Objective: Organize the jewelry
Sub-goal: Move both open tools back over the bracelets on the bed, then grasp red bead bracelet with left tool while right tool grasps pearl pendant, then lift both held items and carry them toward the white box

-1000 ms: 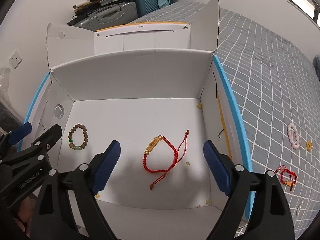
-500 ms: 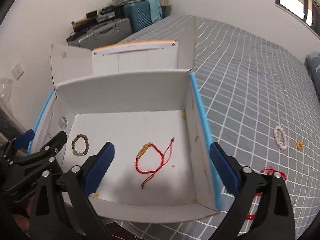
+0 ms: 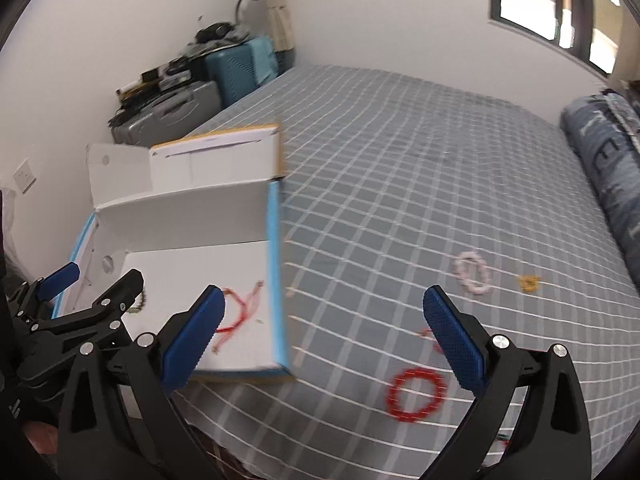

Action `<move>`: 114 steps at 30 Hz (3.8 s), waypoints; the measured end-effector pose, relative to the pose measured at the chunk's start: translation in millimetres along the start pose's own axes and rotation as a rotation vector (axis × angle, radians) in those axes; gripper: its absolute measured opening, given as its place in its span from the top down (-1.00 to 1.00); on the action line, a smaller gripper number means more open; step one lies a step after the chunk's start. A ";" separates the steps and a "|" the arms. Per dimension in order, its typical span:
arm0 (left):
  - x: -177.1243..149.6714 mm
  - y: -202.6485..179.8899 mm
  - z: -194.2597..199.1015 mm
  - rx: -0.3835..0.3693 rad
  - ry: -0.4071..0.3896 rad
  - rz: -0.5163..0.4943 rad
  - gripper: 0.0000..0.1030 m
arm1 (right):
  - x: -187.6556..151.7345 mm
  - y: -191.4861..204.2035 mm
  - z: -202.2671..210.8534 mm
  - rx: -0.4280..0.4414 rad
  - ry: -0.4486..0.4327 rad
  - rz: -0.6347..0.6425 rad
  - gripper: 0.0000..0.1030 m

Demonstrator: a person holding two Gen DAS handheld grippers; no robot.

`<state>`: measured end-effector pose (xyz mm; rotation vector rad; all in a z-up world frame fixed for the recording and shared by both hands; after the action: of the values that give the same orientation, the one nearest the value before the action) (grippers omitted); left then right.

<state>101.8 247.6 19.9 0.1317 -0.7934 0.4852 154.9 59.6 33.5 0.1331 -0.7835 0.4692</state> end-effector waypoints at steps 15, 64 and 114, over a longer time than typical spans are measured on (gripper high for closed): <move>-55.8 -172.3 23.5 -0.261 0.047 -0.211 -0.89 | -96.4 -177.3 55.0 -0.235 0.026 -0.138 -0.85; -200.8 -245.3 -103.6 -0.354 0.294 -0.357 -0.85 | -239.2 -230.6 -88.0 -0.163 0.288 -0.223 -0.49; -185.2 -241.3 -72.6 -0.408 0.230 -0.329 0.75 | -231.2 -240.5 -73.8 -0.239 0.217 -0.258 0.79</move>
<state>150.6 -12.4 -146.8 -0.1687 -0.6153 0.0198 170.4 -215.6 -168.4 -0.0387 -0.5933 0.1398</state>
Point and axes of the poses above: each gripper's, at about its wrist camera, not at the fingertips, and z roughly against the way its jaws point, y to its left, x to its top, the point moved 9 cm from there along -z, roughly the way its jaws point, and after that the axes turned 8 degrees about z, right-handed, at the moved point
